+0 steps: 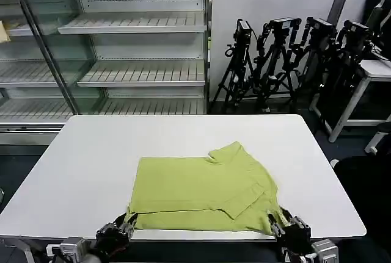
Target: Fold and organize the clothes.
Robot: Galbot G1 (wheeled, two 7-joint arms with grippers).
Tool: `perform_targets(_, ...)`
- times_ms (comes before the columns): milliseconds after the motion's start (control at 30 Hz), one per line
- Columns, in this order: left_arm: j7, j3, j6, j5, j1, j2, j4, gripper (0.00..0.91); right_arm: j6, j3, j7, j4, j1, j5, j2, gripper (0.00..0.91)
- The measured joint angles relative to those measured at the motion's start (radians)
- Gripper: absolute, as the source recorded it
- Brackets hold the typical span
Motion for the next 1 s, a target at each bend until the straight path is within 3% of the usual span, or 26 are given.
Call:
perform_targets(467,-0.033,0.011,0.011,-0.08,-0.204,0.042,0.099,0.907,-0.045,-0.148,0.054,-0.188,0.404,0.102,0.016,0.907)
perform_targets(1000,-0.068,0.244,0.053,-0.118,-0.633,0.032,0.398,0.907,-0.064,-0.431,0.064,-0.58,0.88,0.119,0.151,0.907)
